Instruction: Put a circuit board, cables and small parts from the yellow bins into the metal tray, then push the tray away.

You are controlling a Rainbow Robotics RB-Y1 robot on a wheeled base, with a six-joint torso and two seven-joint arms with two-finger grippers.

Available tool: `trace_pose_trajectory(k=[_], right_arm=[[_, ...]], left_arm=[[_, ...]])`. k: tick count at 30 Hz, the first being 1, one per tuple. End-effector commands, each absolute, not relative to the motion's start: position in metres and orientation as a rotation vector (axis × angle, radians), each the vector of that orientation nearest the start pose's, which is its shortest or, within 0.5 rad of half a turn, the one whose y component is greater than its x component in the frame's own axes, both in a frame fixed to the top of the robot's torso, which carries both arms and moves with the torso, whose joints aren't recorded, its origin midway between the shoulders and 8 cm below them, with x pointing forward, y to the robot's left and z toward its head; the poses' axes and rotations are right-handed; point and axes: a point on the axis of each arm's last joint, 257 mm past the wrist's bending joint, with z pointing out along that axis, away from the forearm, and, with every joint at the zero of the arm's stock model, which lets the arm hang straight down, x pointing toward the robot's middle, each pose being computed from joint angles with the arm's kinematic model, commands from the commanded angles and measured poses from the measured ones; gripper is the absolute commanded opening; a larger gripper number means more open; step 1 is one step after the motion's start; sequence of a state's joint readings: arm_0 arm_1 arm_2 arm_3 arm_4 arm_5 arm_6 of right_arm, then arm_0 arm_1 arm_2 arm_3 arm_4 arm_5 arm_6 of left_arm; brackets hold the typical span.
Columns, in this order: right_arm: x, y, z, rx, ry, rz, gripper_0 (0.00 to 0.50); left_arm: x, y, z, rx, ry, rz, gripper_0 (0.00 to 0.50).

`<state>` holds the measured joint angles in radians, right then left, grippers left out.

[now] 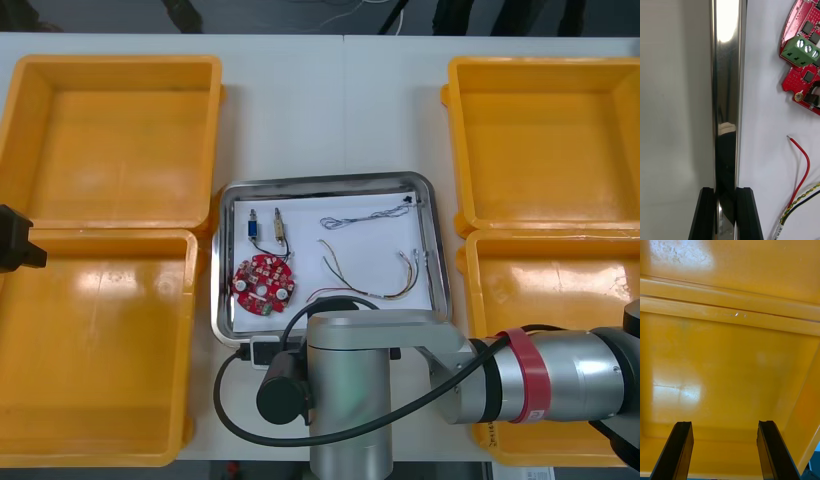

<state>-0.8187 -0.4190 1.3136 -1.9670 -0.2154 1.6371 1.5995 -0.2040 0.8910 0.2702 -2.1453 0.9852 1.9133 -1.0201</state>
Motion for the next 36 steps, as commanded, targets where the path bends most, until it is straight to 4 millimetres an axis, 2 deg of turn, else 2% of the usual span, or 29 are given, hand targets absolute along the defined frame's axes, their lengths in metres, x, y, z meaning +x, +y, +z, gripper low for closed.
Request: trace_pose_trajectory(k=[1, 14, 36], right_arm=[[0.39, -0.005, -0.286, -1.892, 1.71, -0.68, 0.0], [0.43, -0.014, -0.261, -1.834, 1.688, -0.776, 0.0], [0.496, -0.015, -0.224, -1.739, 1.639, -0.884, 0.0]], left_arm=[[0.367, 0.386, -0.14, -0.133, 2.708, 0.034, 0.5], [0.367, 0.386, -0.14, -0.133, 2.708, 0.034, 0.5], [0.367, 0.386, -0.14, -0.133, 2.708, 0.034, 0.5]])
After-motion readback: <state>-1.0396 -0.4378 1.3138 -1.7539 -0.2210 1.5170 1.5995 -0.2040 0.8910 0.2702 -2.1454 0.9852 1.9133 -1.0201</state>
